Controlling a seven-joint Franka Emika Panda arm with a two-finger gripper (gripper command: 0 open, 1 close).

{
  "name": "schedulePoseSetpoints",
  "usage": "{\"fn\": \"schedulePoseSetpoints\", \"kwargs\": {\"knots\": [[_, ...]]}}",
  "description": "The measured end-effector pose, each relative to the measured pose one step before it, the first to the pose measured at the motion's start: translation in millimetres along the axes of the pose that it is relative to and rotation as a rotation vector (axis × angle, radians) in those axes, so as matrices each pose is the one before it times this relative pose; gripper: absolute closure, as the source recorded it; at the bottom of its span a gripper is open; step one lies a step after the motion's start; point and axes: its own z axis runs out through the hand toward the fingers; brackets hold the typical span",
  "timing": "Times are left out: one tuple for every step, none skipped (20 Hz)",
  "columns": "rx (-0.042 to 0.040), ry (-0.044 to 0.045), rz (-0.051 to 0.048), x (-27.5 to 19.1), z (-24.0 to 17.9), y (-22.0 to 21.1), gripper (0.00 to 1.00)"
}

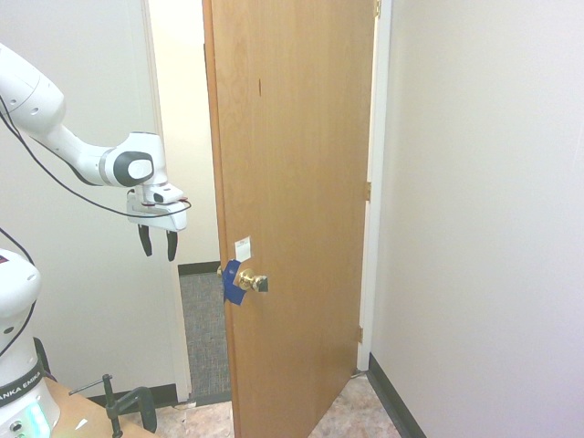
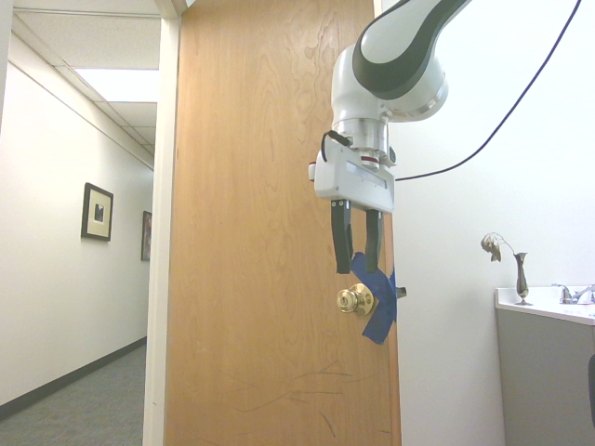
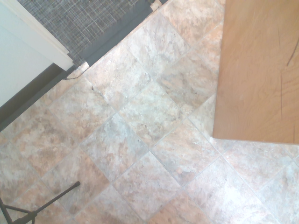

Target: Close door

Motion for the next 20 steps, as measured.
{"fn": "schedulePoseSetpoints", "kwargs": {"knots": [[-0.00008, -0.00007, 0.00002, 0.00, 0.02, 0.01, 0.00], [0.00229, 0.00203, 0.00061, 0.40, -1.09, -0.08, 0.00], [0.01105, 0.00968, 0.00378, 2.53, -5.20, -0.79, 0.00], [0.01730, 0.01529, 0.00808, 3.91, -9.03, -0.34, 0.00], [0.02099, 0.01809, 0.01077, 5.03, -12.33, 0.40, 0.00], [0.02068, 0.01723, 0.01238, 5.22, -13.80, 1.95, 0.00], [0.01907, 0.01612, 0.01242, 4.48, -14.08, 2.61, 0.00], [0.01736, 0.01273, 0.01382, 4.08, -13.69, 3.20, 0.00], [0.01787, 0.00954, 0.01889, 4.68, -12.22, 4.50, 0.00], [0.01459, 0.00763, 0.02104, 5.11, -10.80, 5.87, 0.00], [0.01069, 0.00545, 0.02239, 5.62, -9.82, 6.16, 0.00], [0.00953, 0.00340, 0.02543, 6.72, -9.03, 7.67, 0.00], [0.00848, 0.00216, 0.02814, 7.23, -8.56, 8.30, 0.00], [0.00775, -0.00031, 0.02979, 7.28, -7.78, 9.12, 0.00], [0.00516, -0.00405, 0.02522, 6.29, -6.97, 9.37, 0.00], [0.00515, -0.00006, 0.02006, 6.83, -7.81, 10.06, 0.00], [0.00625, 0.00104, 0.01613, 5.58, -8.46, 9.58, 0.00], [0.01070, 0.00565, 0.01651, 4.80, -9.58, 8.99, 0.00], [0.01331, 0.00872, 0.01732, 5.61, -9.80, 9.59, 0.00], [0.01216, 0.01187, 0.02473, 6.11, -9.16, 9.09, 0.00]]}}
